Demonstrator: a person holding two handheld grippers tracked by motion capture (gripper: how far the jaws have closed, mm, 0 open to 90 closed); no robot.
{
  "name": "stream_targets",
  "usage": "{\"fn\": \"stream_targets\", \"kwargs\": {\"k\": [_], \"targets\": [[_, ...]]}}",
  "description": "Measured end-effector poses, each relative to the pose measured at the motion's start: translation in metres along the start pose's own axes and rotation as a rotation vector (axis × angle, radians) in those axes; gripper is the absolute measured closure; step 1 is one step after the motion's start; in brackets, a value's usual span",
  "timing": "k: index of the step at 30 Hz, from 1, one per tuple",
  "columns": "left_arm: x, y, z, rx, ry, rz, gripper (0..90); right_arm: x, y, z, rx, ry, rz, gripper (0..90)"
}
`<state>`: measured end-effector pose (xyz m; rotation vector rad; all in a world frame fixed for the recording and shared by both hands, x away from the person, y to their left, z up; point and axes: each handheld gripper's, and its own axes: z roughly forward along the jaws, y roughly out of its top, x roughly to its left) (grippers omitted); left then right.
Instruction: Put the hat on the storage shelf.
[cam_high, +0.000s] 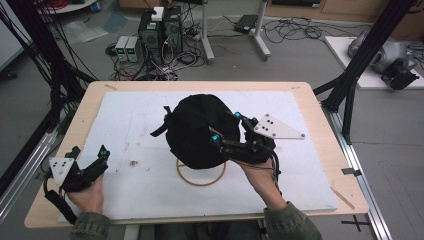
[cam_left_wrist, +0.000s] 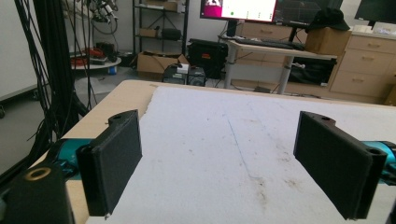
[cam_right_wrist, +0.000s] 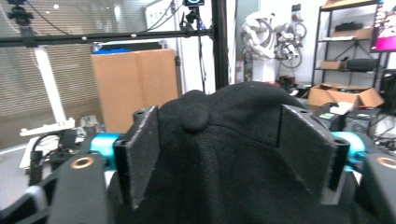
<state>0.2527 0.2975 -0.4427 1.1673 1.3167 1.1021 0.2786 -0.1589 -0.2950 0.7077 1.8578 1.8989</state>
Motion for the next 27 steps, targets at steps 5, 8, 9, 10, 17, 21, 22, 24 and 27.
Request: {"fn": "stream_targets", "kwargs": {"k": [5, 8, 9, 10, 17, 21, 22, 24, 27], "targets": [[0.0, 0.0, 0.0, -0.001, 0.0, 0.0, 15.5, 0.0, -0.001, -0.002, 0.003, -0.068, -0.035, 15.7], [0.0, 0.0, 0.0, 0.0, -0.001, 0.004, 15.5, -0.003, -0.002, -0.006, 0.004, -0.118, -0.064, 12.2], [-0.001, 0.0, 0.0, -0.001, -0.002, 0.003, 15.5, -0.004, -0.002, -0.008, 0.004, -0.133, -0.07, 11.8], [-0.001, 0.0, 0.0, -0.001, -0.001, 0.005, 15.5, -0.005, -0.002, -0.009, 0.005, -0.142, -0.077, 11.7], [-0.002, 0.0, 0.0, 0.002, -0.001, 0.006, 15.5, -0.016, -0.002, -0.024, -0.013, -0.183, -0.065, 11.3], [-0.002, 0.0, 0.001, 0.002, -0.002, 0.005, 15.5, -0.022, -0.003, -0.033, -0.02, -0.209, -0.064, 11.3], [-0.002, 0.0, 0.001, 0.001, -0.002, 0.005, 15.5, -0.023, -0.004, -0.036, -0.022, -0.22, -0.061, 11.3], [-0.002, -0.001, 0.001, 0.001, -0.003, 0.005, 15.5, -0.026, -0.006, -0.041, -0.032, -0.244, -0.066, 11.3], [-0.003, -0.001, 0.001, 0.002, -0.004, 0.005, 15.5, -0.03, -0.011, -0.048, -0.062, -0.29, -0.073, 10.6]]}}
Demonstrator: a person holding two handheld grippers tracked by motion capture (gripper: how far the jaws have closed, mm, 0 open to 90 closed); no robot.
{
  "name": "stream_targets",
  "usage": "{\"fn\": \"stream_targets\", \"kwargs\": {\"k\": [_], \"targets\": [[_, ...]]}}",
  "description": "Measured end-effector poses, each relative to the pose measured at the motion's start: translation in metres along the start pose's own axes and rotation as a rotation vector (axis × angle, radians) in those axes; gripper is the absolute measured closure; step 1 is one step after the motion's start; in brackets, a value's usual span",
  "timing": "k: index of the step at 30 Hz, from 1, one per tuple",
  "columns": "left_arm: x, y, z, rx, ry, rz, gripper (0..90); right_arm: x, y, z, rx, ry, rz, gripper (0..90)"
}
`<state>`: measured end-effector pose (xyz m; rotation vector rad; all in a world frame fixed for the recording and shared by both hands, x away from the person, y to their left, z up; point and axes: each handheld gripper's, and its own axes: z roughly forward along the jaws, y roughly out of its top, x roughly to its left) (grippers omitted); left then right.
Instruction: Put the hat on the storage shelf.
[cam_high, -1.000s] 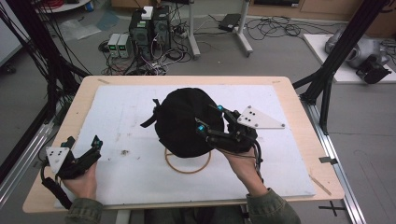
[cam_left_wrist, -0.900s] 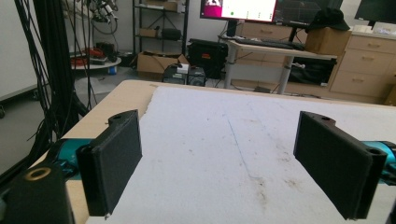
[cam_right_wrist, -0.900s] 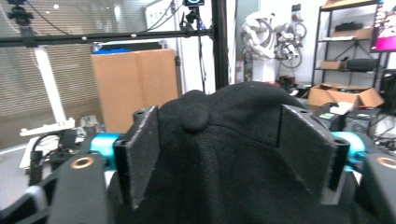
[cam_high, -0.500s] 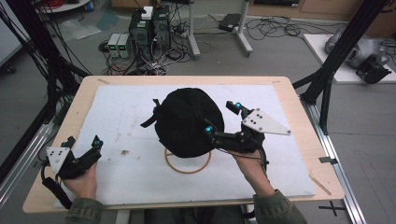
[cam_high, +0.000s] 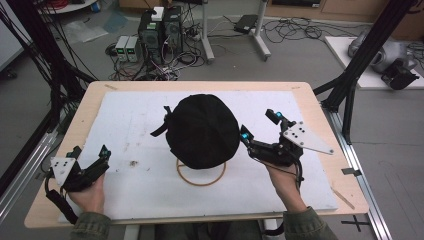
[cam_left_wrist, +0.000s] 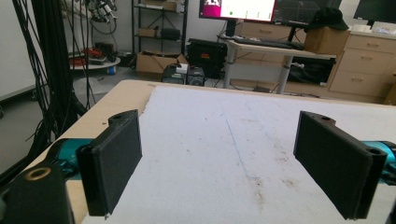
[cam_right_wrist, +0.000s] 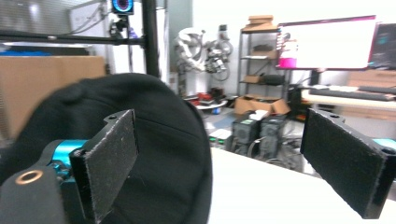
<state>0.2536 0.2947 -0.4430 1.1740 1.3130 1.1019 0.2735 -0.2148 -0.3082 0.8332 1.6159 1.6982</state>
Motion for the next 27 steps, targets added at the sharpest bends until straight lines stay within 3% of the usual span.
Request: {"fn": "stream_targets", "kwargs": {"k": [6, 10, 16, 27], "targets": [[-0.001, 0.0, 0.0, 0.002, -0.003, 0.002, 15.5, -0.015, -0.013, -0.007, -0.001, -0.068, 0.001, 10.6], [-0.001, 0.0, 0.0, 0.002, -0.001, 0.002, 15.5, -0.027, -0.024, -0.013, -0.009, -0.141, -0.009, 10.6], [-0.001, 0.0, 0.0, 0.001, 0.0, 0.002, 15.5, -0.043, -0.033, -0.019, 0.011, -0.206, -0.005, 10.6], [0.0, 0.0, 0.0, -0.003, -0.004, -0.014, 15.4, -0.059, -0.047, -0.026, 0.023, -0.342, 0.018, 10.7]]}}
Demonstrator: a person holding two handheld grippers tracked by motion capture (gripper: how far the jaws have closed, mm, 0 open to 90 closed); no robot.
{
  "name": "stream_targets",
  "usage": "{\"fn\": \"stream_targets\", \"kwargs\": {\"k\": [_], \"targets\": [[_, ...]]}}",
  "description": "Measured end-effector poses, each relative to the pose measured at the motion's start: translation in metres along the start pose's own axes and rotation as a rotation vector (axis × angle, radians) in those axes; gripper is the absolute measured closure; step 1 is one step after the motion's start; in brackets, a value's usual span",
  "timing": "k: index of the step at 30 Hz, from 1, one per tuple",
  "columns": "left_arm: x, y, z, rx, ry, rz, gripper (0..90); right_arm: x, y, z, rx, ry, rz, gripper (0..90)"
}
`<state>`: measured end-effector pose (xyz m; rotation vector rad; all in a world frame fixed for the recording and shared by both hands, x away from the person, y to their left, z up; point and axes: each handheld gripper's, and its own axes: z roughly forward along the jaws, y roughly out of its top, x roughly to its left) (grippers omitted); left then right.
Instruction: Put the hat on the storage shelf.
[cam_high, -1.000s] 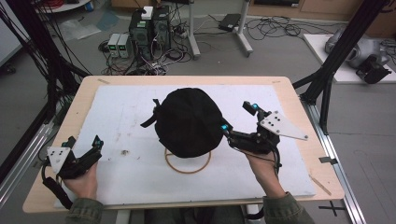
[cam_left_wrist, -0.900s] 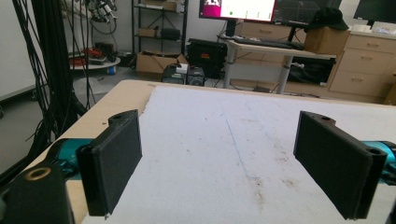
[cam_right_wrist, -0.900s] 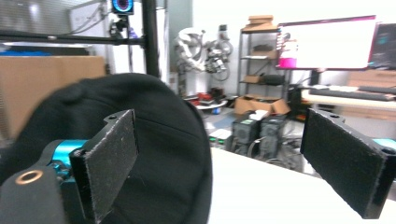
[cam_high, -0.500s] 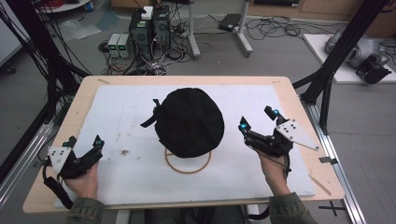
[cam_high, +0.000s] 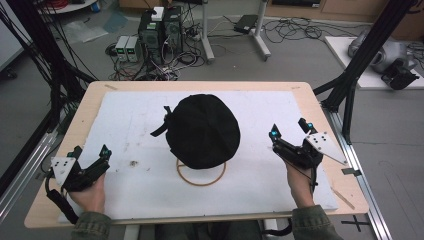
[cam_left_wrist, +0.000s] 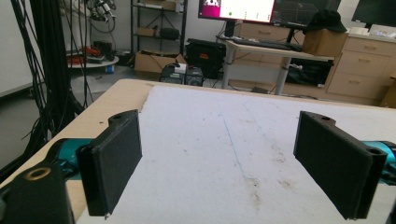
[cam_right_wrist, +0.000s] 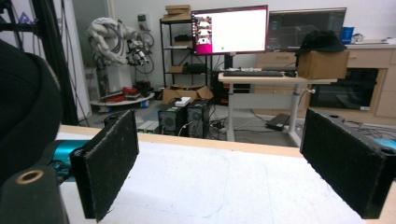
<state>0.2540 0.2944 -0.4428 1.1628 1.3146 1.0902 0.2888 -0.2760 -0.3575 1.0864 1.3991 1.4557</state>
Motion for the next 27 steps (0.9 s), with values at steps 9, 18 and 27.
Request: {"fn": "stream_targets", "kwargs": {"k": [9, 18, 27], "targets": [[0.0, 0.0, 0.0, -0.002, 0.001, -0.003, 15.5, -0.009, -0.012, -0.002, 0.007, -0.053, -0.005, 10.8], [0.001, 0.001, -0.001, -0.003, 0.006, -0.002, 15.4, -0.017, -0.03, -0.002, 0.027, -0.117, -0.03, 13.8], [0.003, 0.001, 0.0, -0.004, 0.01, -0.004, 15.4, -0.027, -0.045, -0.006, 0.06, -0.156, -0.026, 13.1]]}}
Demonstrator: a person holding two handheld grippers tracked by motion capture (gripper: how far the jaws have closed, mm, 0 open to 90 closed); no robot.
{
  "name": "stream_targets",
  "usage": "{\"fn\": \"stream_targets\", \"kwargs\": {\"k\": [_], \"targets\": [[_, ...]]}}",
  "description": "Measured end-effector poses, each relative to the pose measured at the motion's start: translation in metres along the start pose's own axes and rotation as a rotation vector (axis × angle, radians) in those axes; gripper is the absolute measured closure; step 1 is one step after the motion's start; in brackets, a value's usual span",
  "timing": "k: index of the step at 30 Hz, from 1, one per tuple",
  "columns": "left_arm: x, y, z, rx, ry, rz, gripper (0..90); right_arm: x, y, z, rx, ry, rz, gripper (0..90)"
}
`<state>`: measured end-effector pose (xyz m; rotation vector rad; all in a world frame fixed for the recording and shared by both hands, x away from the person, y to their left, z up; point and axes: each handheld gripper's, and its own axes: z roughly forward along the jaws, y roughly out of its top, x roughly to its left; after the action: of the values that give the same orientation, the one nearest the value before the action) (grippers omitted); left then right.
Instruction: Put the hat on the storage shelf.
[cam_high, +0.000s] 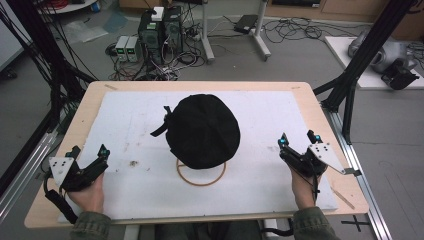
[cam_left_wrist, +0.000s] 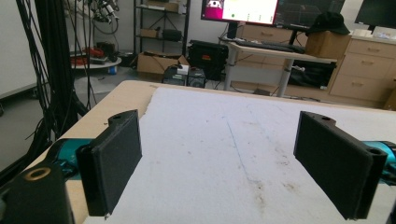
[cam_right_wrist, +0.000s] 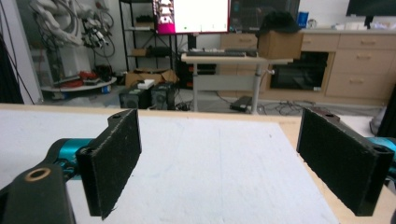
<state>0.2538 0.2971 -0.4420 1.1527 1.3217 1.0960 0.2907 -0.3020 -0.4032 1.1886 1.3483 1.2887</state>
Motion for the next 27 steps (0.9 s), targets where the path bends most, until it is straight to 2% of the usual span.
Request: {"fn": "stream_targets", "kwargs": {"k": [8, 18, 20, 24, 27], "targets": [[0.001, 0.0, 0.001, -0.001, 0.0, -0.005, 15.4, -0.01, -0.016, -0.002, 0.062, -0.02, -0.011, 12.7], [0.001, 0.0, 0.001, -0.002, 0.008, 0.002, 15.4, -0.014, -0.026, -0.008, 0.082, -0.033, 0.023, 12.4], [0.001, 0.0, 0.001, -0.004, 0.006, 0.002, 15.4, -0.014, -0.028, -0.007, 0.086, -0.034, 0.012, 12.2], [0.001, 0.0, 0.001, -0.005, 0.004, 0.004, 15.4, -0.013, -0.031, -0.006, 0.087, -0.036, 0.029, 12.2], [0.001, 0.0, 0.002, -0.001, 0.004, 0.006, 15.4, -0.013, -0.031, -0.007, 0.088, -0.037, 0.019, 12.2]]}}
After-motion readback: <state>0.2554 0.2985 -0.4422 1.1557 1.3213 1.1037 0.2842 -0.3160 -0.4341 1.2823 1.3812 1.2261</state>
